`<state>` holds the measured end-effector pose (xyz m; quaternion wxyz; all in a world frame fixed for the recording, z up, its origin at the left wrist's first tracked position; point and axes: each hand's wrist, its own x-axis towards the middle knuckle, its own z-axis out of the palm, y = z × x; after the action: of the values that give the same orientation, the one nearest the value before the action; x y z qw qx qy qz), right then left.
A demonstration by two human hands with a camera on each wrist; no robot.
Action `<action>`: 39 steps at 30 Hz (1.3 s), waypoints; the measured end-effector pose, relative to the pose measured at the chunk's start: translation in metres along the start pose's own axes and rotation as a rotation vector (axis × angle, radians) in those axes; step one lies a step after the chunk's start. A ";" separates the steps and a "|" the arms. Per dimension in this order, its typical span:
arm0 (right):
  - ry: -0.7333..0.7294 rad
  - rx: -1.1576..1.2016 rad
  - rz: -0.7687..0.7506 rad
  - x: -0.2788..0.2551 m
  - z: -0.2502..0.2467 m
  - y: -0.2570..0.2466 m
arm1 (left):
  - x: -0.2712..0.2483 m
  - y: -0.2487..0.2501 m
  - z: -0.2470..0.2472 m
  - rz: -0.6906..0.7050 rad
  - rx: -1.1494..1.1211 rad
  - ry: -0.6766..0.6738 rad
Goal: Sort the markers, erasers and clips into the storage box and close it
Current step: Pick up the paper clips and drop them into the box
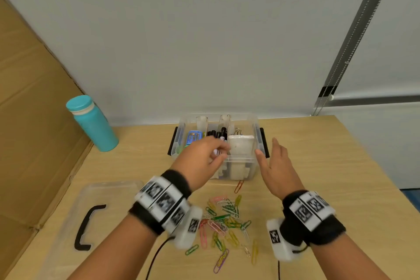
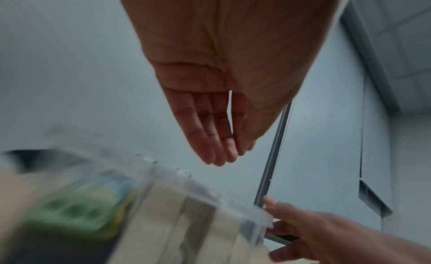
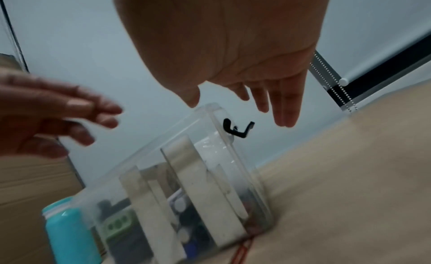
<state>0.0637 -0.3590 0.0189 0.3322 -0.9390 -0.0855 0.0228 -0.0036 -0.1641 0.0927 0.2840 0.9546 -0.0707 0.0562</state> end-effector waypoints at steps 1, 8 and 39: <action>0.017 -0.003 0.018 -0.012 0.000 0.004 | -0.019 -0.010 0.000 -0.019 -0.012 0.001; -0.314 -0.264 -0.150 -0.057 0.039 0.024 | -0.098 -0.094 0.046 -0.261 0.207 -0.267; -0.477 -0.221 -0.168 -0.081 0.083 -0.010 | -0.086 -0.075 0.100 -0.241 0.076 -0.316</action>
<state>-0.0262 -0.3142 -0.0411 0.1992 -0.9273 -0.2407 0.2063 -0.0693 -0.1480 -0.0433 0.2377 0.9631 0.0025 -0.1258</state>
